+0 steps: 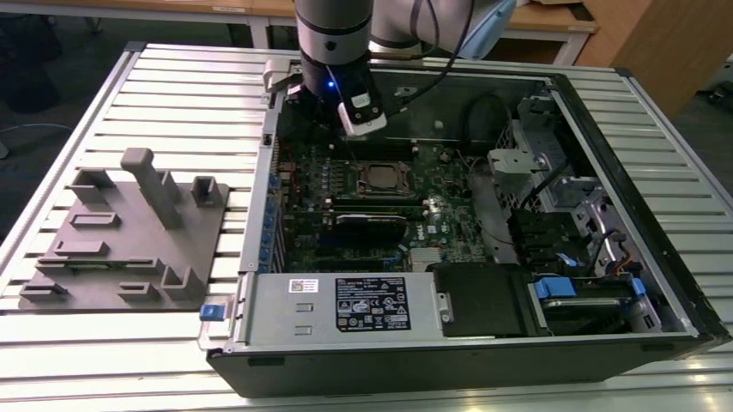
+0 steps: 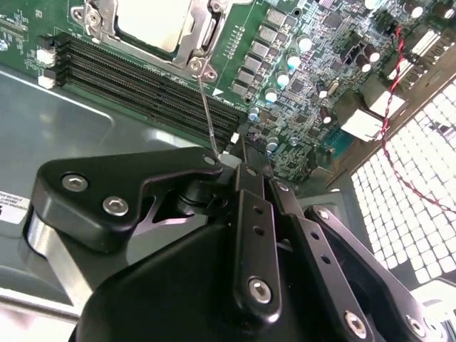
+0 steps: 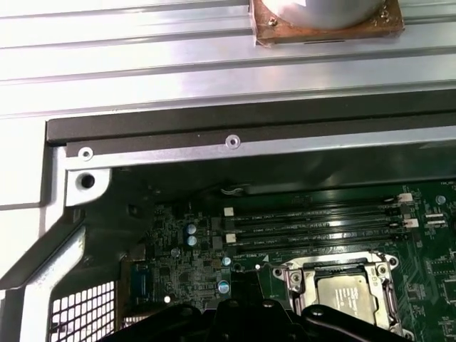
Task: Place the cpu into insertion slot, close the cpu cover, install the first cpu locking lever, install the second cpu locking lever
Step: 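Install the first cpu locking lever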
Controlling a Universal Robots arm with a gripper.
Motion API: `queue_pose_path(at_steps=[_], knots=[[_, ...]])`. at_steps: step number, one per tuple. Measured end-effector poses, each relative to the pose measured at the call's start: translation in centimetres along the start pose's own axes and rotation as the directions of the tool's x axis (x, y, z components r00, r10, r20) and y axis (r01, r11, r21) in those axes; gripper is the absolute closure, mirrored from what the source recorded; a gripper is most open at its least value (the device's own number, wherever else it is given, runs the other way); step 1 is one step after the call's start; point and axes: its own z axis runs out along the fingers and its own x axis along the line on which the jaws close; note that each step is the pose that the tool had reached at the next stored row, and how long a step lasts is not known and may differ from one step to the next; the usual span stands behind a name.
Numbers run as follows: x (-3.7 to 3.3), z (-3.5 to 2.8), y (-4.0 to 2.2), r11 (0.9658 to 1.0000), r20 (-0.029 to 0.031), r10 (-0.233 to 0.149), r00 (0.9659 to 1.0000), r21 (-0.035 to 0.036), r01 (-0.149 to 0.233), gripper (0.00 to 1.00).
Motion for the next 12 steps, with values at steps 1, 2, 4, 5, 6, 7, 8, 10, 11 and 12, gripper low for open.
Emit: queue_pose_path(at_steps=[1,2,4,5,6,7,8,10,11,12], knots=[[0.0,0.09,-0.02,1.0,-0.0001,0.0,1.0,-0.0002,0.0,0.9],[0.01,0.16,-0.04,1.0,-0.0002,0.0,1.0,-0.0009,0.0,0.9],[0.01,0.28,-0.09,1.0,-0.0011,0.0,1.0,-0.0094,0.0,0.9],[0.0,0.32,-0.1,0.9998,-0.0022,0.0,1.0,-0.0207,0.0,0.9],[0.0,0.34,-0.12,0.9996,-0.0028,0.0,1.0,-0.0276,0.0,0.9],[0.0,0.36,-0.12,0.9996,-0.0028,0.0,1.0,-0.0289,-0.001,0.9],[0.01,0.36,-0.12,0.9996,-0.0029,0.001,1.0,-0.0289,-0.001,0.9],[0.0,0.37,-0.13,0.9996,-0.003,0.0,1.0,-0.0291,-0.001,0.9],[0.0,0.37,-0.13,0.9996,-0.003,0.0,1.0,-0.0291,-0.001,0.9],[0.0,0.38,-0.14,0.9996,-0.003,0.001,1.0,-0.029,-0.001,0.9]])
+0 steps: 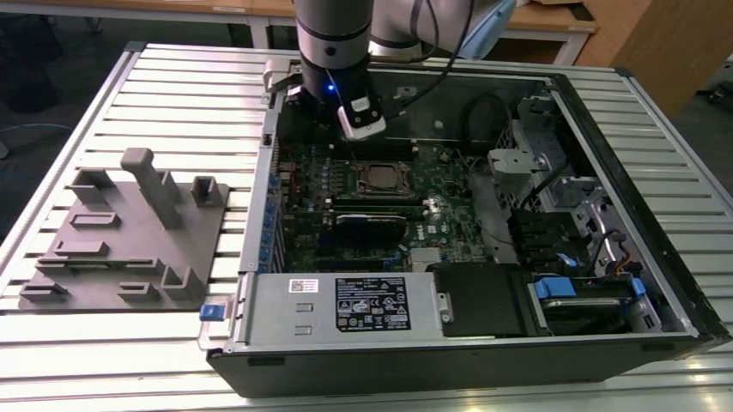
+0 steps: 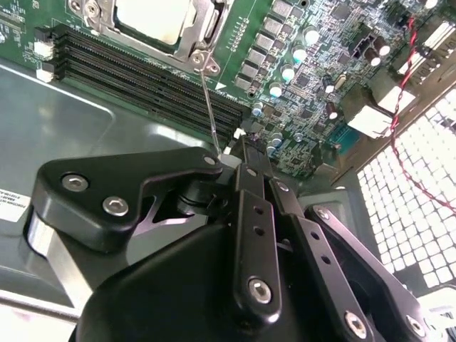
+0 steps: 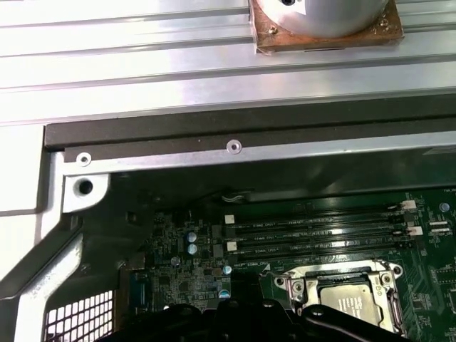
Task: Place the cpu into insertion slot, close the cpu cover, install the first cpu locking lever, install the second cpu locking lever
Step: 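Install the first cpu locking lever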
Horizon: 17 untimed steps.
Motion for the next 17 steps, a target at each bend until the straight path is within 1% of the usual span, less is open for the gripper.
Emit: queue_pose_path(at_steps=[1,3,13,15,17], knots=[[-0.06,0.02,0.0,1.0,0.0,0.0,1.0,-0.0002,0.0,0.9],[-0.41,0.04,0.03,1.0,-0.0007,0.0,1.0,-0.0001,0.0,0.9],[-3.63,0.1,0.35,1.0,-0.0102,0.003,0.9999,0.0009,-0.003,0.9],[-4.19,0.11,0.4,1.0,-0.0115,0.003,0.9999,0.0011,-0.003,0.9],[-4.51,0.11,0.43,1.0,-0.0119,0.003,0.9999,0.0012,-0.003,0.9]])
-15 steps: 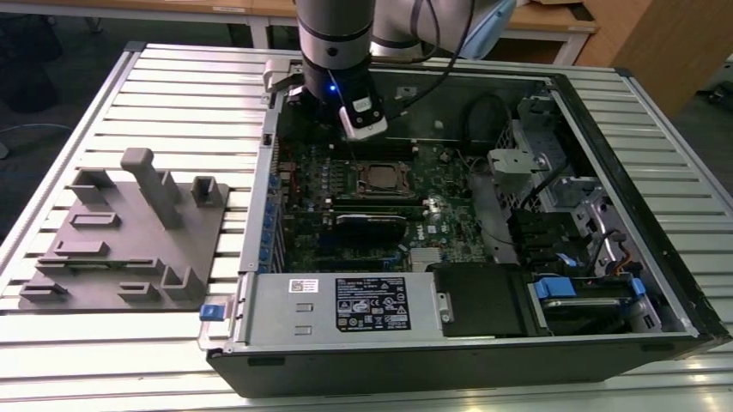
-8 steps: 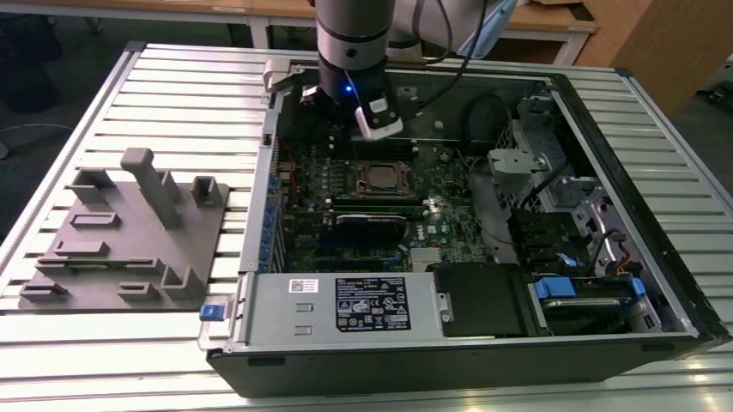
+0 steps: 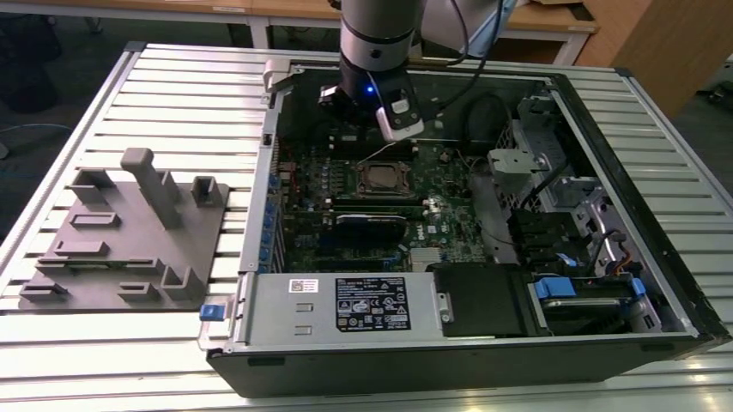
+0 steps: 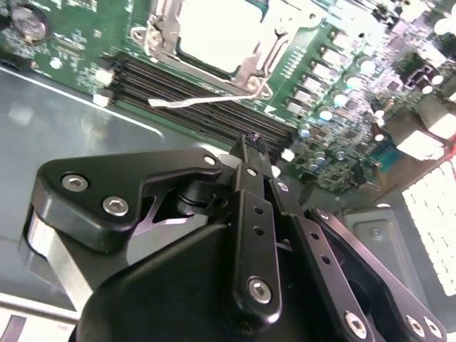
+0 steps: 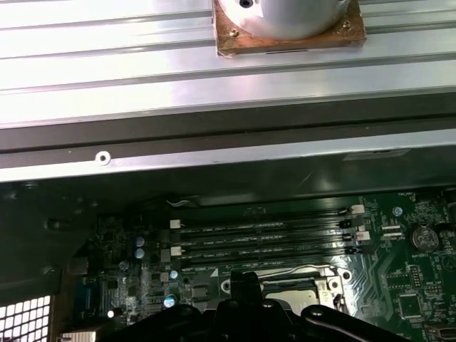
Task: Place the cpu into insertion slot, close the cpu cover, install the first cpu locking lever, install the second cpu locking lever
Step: 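Install the first cpu locking lever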
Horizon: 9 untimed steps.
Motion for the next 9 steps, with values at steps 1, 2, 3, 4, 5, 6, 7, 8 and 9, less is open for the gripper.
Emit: queue_pose_path(at_steps=[1,2,3,4,5,6,7,8,9], knots=[[-0.03,0.0,0.0,1.0,0.0,0.0,1.0,0.0,0.0,0.9],[-0.03,0.0,0.0,1.0,0.0002,0.0,1.0,0.0,0.0,0.9],[-0.04,0.01,0.01,1.0,0.0002,0.0,1.0,-0.0001,0.0,0.9],[-0.06,0.0,0.01,1.0,0.0002,0.0,1.0,-0.0001,0.0,0.9],[-0.06,0.0,0.01,1.0,0.0002,0.0,1.0,-0.0001,0.0,0.9],[-0.06,0.0,0.01,1.0,0.0002,0.0,1.0,-0.0001,0.0,0.9],[-0.06,0.0,0.01,1.0,0.0001,0.0,1.0,0.0,0.0,0.9],[-0.06,0.0,0.01,1.0,0.0002,0.0,1.0,-0.0001,0.0,0.9],[-0.06,0.0,0.01,1.0,0.0001,0.0,1.0,0.0,0.0,0.9]])
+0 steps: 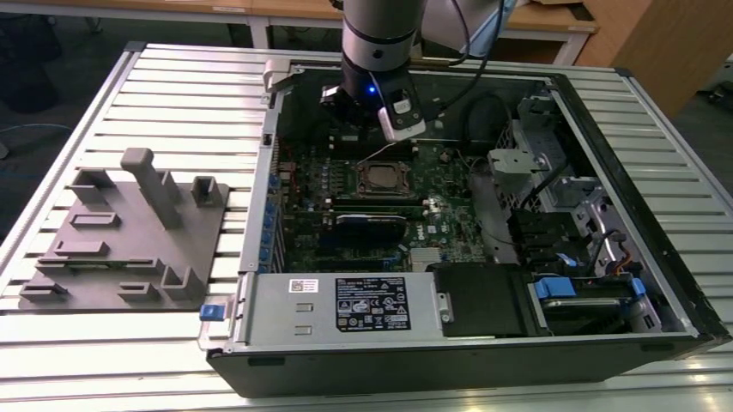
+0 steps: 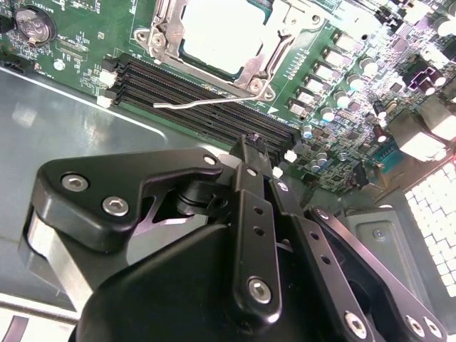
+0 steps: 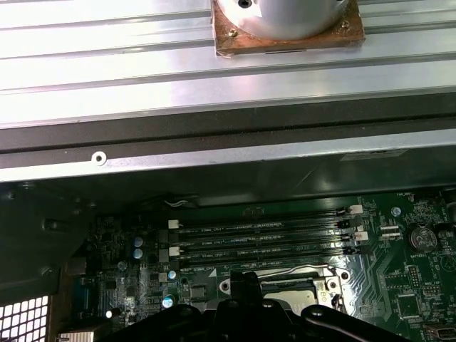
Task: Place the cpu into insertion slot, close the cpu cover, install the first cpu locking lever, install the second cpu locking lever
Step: 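Install the first cpu locking lever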
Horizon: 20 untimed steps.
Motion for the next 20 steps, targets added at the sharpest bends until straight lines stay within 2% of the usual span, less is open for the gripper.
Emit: queue_pose_path(at_steps=[5,14,15,17,19,20], knots=[[-0.05,0.0,0.01,1.0,-0.0001,0.0,1.0,0.0001,0.0,0.9],[-1.02,0.06,0.17,1.0,0.0002,0.0,1.0,0.0012,0.0,0.9],[-1.02,0.08,0.24,1.0,0.0006,0.0,1.0,0.0053,0.0,0.9],[-1.01,0.13,0.36,0.9998,0.0019,0.0,1.0,0.0188,0.0,0.9],[-0.99,0.23,0.56,0.999,0.0046,0.0,1.0,0.0446,0.0,0.9],[-0.98,0.26,0.62,0.9988,0.005,0.0,1.0,0.0491,0.0,0.9]])
